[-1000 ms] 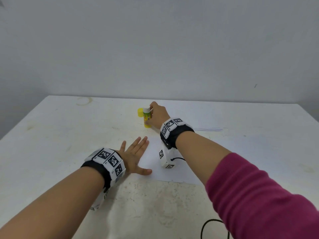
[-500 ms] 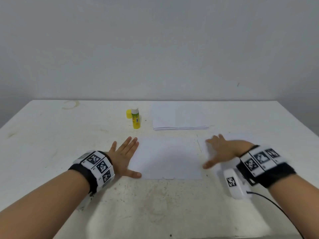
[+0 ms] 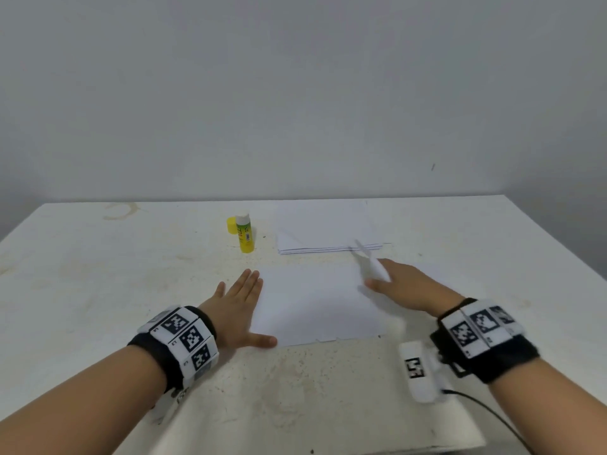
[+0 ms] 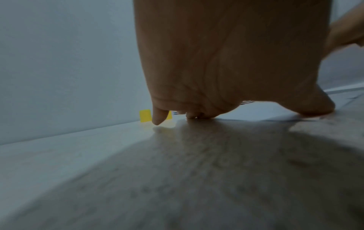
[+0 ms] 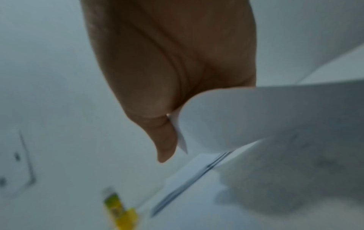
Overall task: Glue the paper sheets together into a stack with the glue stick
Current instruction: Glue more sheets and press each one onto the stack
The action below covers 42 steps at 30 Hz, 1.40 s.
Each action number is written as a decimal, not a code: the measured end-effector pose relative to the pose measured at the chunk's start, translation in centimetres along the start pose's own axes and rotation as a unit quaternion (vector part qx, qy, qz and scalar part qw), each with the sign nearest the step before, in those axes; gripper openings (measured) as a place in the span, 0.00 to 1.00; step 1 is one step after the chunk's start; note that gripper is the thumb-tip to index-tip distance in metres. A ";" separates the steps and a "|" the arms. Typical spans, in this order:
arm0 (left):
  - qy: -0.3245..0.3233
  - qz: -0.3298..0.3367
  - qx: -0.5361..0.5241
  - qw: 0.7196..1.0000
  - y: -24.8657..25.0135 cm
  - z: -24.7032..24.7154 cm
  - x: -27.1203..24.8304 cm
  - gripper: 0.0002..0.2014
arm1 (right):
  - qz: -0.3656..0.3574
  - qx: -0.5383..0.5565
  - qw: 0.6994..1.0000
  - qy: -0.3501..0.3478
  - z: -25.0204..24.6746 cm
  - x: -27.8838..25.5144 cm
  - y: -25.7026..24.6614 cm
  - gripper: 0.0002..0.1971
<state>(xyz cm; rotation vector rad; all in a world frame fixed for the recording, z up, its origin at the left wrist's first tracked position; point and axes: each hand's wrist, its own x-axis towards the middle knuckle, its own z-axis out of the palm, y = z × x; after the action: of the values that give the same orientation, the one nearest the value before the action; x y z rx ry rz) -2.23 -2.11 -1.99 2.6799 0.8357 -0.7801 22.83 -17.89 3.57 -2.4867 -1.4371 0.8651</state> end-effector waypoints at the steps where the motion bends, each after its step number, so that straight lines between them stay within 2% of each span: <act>1: -0.002 0.001 -0.003 1.000 0.4 0.0 0.1 0.77 | -0.018 0.019 1.000 0.009 0.5 0.1 -1.6 0.30; 5: -0.011 -0.008 -0.016 1.000 1.3 0.0 0.5 0.80 | -0.045 0.016 0.999 -0.008 5.0 3.1 -6.4 0.34; 12: -0.006 -0.017 -0.017 1.000 1.4 0.2 0.7 0.82 | -0.019 -0.007 0.998 -0.059 10.2 6.1 -10.4 0.36; 22: -0.001 -0.016 -0.015 1.000 1.3 0.4 0.9 0.80 | 0.013 0.017 0.998 -0.064 9.4 3.4 -11.5 0.33; 42: -0.011 -0.019 -0.014 1.000 1.6 0.0 0.4 0.81 | 0.015 0.002 0.997 -0.071 8.9 2.9 -11.1 0.35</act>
<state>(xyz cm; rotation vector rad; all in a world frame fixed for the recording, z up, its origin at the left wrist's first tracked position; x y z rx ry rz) -1.04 -3.19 -2.18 2.6338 0.8885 -0.7993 10.71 -10.95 -0.59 -2.4947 -1.4404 1.0686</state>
